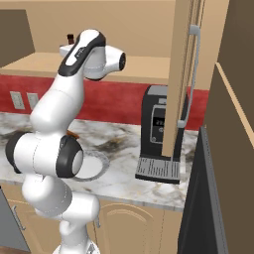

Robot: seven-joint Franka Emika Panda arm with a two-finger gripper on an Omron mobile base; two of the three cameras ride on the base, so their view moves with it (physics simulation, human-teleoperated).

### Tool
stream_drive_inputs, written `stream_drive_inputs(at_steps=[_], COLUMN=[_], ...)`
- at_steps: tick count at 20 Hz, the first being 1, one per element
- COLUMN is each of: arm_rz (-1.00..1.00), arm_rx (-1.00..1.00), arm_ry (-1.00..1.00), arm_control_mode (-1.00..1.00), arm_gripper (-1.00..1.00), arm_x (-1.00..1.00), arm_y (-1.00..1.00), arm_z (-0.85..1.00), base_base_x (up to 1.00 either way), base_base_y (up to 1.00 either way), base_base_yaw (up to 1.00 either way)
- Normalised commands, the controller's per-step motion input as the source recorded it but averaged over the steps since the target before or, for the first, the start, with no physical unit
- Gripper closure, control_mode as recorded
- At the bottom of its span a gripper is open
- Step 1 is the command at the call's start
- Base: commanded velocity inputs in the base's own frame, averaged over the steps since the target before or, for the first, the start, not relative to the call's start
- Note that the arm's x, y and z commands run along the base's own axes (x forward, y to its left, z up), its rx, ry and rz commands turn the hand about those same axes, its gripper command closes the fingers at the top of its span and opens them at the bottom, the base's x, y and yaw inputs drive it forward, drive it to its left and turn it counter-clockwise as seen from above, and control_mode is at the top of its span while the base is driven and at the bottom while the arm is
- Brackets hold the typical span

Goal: Pick the steak from the plate and place it on the cutting board. Then pick the condiment bottle from the cabinet and place it next to the cutting board.

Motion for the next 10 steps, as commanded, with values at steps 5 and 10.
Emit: stream_drive_inputs(at_steps=[5,10], arm_rz=[0.00,0.00], arm_rx=[0.00,0.00], arm_ry=[0.00,0.00], arm_control_mode=[-1.00,-1.00], arm_gripper=[-1.00,-1.00], arm_x=[0.01,0.08], arm_y=[0.07,0.01], arm_z=[0.00,0.00], base_base_x=[0.00,0.00], base_base_y=[0.00,0.00], base_base_yaw=[0.00,0.00])
